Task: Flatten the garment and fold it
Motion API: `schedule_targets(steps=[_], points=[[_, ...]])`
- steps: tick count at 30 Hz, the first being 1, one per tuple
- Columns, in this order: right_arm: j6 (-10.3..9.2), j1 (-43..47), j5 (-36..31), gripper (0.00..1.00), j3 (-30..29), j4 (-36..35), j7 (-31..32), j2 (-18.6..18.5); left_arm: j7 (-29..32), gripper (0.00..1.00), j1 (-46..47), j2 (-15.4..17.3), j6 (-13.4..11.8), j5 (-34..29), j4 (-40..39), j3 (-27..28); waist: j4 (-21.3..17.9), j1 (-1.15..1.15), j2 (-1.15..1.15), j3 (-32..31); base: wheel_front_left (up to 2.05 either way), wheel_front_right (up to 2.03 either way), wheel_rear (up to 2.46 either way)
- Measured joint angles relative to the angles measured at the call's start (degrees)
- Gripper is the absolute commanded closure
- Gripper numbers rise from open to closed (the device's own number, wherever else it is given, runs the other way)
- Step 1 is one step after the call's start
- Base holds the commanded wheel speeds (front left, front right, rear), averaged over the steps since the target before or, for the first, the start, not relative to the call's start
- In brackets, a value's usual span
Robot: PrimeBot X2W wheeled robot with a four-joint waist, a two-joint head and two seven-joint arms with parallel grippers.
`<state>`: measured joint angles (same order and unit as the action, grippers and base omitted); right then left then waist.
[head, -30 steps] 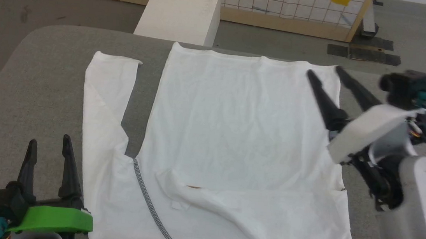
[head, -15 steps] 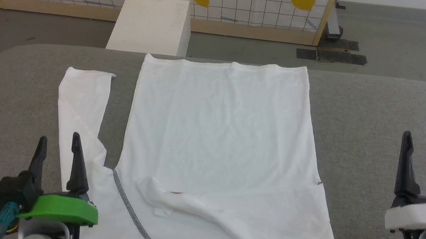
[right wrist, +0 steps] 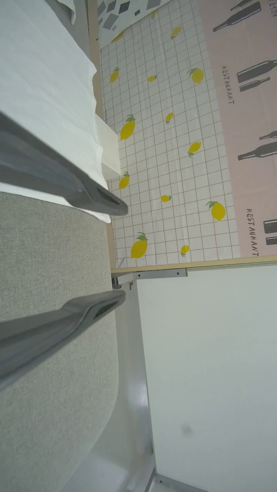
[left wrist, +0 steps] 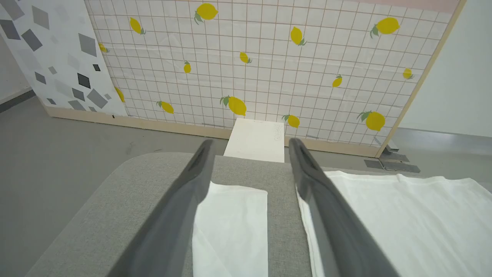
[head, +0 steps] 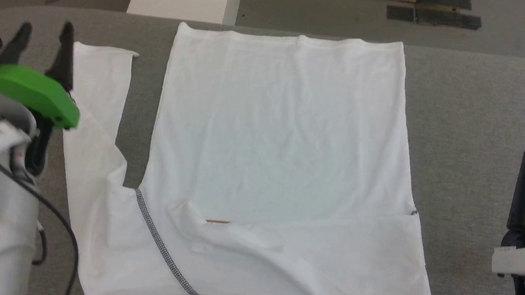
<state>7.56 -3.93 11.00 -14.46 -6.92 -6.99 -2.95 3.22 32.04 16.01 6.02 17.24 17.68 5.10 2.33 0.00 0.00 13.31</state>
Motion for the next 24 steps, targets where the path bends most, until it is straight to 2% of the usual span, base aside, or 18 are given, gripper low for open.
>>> schedule_targets(steps=[7,11,16,20,24], points=[[0.01,-5.53,0.20,0.00,0.83,-3.70,0.97,0.03,14.68,0.00,16.85,7.04,0.57,3.33,8.09,-0.20,-0.07,0.00,0.00,7.84,0.00,0.00,0.00],[0.01,-6.65,0.20,0.00,0.33,-4.92,0.93,0.03,24.55,0.00,21.77,8.87,1.02,6.79,10.13,-2.02,-0.44,0.01,0.00,12.60,0.00,0.00,0.00],[0.01,-7.01,0.68,0.00,-0.51,-5.33,0.52,0.03,33.07,0.00,23.58,10.58,1.02,7.91,10.93,-3.52,-1.03,0.01,0.00,17.98,0.00,0.00,0.00],[0.01,-7.17,0.71,0.00,-0.93,-5.84,0.13,0.03,37.23,0.00,23.45,12.56,-0.93,7.49,11.41,-3.83,-1.68,0.01,0.00,21.63,0.00,0.00,0.00],[0.01,-7.30,0.76,0.00,-1.14,-6.46,-0.09,0.03,40.05,0.00,23.18,14.17,-4.53,5.37,11.61,-3.96,-2.38,0.01,0.00,24.38,0.00,0.00,0.00]])
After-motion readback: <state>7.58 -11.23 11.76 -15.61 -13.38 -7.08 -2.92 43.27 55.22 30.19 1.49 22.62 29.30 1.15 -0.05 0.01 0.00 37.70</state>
